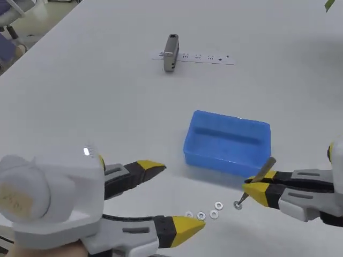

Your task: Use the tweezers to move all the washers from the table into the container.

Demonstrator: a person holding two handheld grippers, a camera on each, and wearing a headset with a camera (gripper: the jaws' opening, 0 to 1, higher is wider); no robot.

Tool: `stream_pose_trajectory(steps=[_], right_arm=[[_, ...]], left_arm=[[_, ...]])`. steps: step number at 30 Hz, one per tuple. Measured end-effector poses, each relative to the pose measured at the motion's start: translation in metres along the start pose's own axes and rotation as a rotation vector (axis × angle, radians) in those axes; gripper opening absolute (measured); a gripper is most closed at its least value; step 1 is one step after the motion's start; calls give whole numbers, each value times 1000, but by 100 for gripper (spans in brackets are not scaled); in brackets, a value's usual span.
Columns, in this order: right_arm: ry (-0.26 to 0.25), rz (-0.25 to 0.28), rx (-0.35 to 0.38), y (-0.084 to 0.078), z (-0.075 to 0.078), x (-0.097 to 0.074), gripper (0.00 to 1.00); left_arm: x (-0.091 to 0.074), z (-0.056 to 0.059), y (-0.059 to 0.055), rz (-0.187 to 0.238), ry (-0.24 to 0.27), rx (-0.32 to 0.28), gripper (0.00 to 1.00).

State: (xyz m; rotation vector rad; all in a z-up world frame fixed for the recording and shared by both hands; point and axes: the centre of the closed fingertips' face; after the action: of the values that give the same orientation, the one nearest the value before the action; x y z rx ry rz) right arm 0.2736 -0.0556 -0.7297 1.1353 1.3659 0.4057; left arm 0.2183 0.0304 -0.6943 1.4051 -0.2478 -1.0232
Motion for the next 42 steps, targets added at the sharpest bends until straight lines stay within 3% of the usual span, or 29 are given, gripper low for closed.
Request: stream_pose_trajectory(steps=[6,14,19,22,25,30,42], right_arm=[[-49,-4,-49,17,23,-7,3],[-95,61,-20,41,51,-9,3],[-134,98,14,50,73,-6,3],[-157,92,22,47,84,0,3],[-194,38,-9,35,97,8,3],[-215,3,-24,21,107,19,3],[-231,-24,-29,4,112,32,3]], left_arm=[[-11,-13,4,51,79,-27,78],[-20,-25,4,54,134,-52,89],[-24,-30,13,80,158,-51,93],[-26,-33,17,92,174,-46,95],[-29,-36,20,103,189,-46,98],[-35,-39,21,117,204,-57,99],[-39,-46,21,111,224,-46,99]])
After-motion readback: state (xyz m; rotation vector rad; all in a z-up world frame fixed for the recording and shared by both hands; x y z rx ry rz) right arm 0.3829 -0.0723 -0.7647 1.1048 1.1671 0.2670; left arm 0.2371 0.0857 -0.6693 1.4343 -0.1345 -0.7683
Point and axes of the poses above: the centre of the closed fingertips' face, and the gripper's own axes: x roughly forward along the fingers, z roughly to its right, y roughly out of its top, and after that the axes turned 2 degrees about -x, right-handed
